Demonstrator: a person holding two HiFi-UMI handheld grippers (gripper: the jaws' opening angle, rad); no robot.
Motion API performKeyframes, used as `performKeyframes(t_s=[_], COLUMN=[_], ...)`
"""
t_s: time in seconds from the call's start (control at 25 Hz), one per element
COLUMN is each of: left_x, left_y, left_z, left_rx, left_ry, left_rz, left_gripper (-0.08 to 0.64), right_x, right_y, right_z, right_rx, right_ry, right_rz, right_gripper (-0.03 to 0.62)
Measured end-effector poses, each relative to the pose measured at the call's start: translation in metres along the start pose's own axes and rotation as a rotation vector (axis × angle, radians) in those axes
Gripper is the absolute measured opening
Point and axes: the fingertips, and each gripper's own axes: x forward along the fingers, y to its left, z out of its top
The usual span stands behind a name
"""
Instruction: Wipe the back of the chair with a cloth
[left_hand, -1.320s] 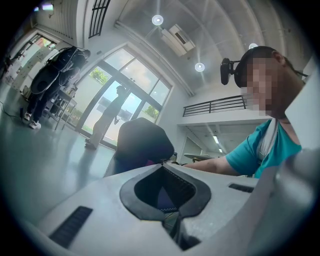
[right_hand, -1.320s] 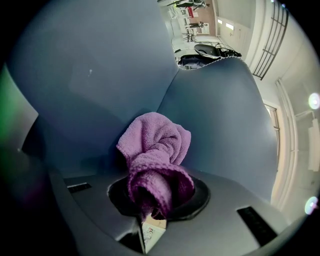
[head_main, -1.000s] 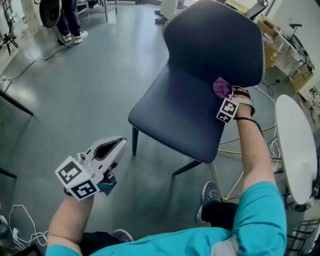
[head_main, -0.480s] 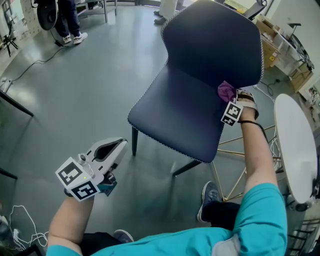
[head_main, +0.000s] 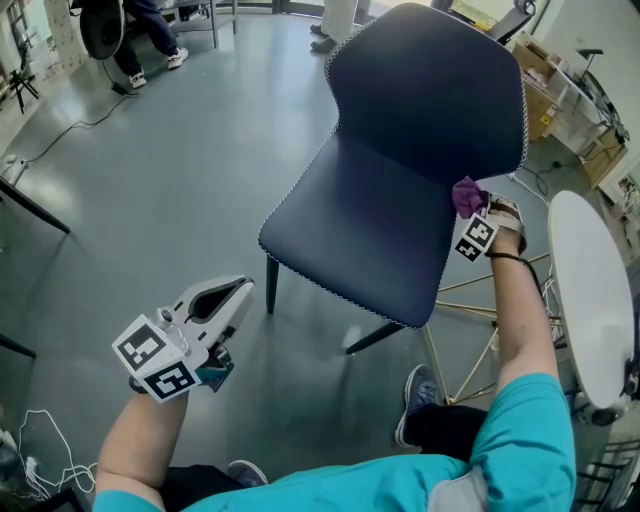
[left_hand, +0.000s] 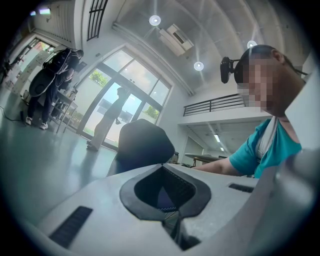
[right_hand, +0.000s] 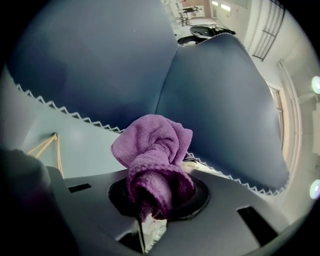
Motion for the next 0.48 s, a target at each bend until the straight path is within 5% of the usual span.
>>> performKeyframes(t_s=[0.48], left_x=[0.017], left_y=[0.013], left_z=[0.012], left_rx=[0.031], left_ry=[-0.020], left_rz=[0.017], left_gripper=[0.003], right_x=[-0.111], right_y=[-0.089], right_z=[0.068], right_rx=[0.609], right_ry=[-0.360], right_rz=[-0.048], right_gripper=[0.058])
